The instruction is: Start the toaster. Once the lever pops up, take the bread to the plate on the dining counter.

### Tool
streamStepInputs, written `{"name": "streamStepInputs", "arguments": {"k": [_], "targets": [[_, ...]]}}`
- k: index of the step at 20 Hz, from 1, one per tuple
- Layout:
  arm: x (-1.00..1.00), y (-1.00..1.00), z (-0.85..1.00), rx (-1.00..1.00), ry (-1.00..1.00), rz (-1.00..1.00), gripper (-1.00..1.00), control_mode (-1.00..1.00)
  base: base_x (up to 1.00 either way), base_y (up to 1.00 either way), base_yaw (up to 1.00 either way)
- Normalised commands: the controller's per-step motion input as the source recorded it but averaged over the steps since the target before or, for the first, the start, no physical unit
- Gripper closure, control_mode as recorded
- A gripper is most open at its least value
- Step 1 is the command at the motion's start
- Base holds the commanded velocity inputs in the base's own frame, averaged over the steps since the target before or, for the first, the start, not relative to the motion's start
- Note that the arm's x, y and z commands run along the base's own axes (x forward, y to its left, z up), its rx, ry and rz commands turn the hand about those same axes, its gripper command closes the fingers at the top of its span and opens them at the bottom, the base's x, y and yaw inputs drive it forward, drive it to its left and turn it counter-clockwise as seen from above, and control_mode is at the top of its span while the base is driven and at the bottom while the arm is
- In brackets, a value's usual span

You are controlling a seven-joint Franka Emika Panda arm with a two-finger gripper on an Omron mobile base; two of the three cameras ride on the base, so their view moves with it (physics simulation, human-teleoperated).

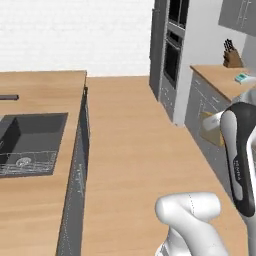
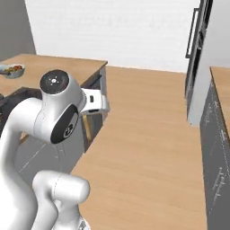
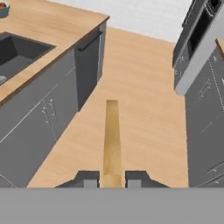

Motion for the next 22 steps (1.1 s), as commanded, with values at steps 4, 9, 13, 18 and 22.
{"name": "streamStepInputs", "arguments": {"k": [4,9,13,18,22], "targets": [[0.00,0.00,0.00,0.00,0.00,0.00,1.00,1.00,-0.42,0.01,0.74],[0.00,0.00,0.00,0.00,0.00,0.00,1.00,1.00,-0.52,0.10,0.69],[0.00,0.00,0.00,0.00,0.00,0.00,1.00,1.00,-0.51,0.29,0.66],[0.00,0.00,0.00,0.00,0.00,0.00,1.00,1.00,-0.25,0.02,0.58],[0.00,0.00,0.00,0.00,0.00,0.00,1.00,1.00,0.01,-0.77,0.30]]}}
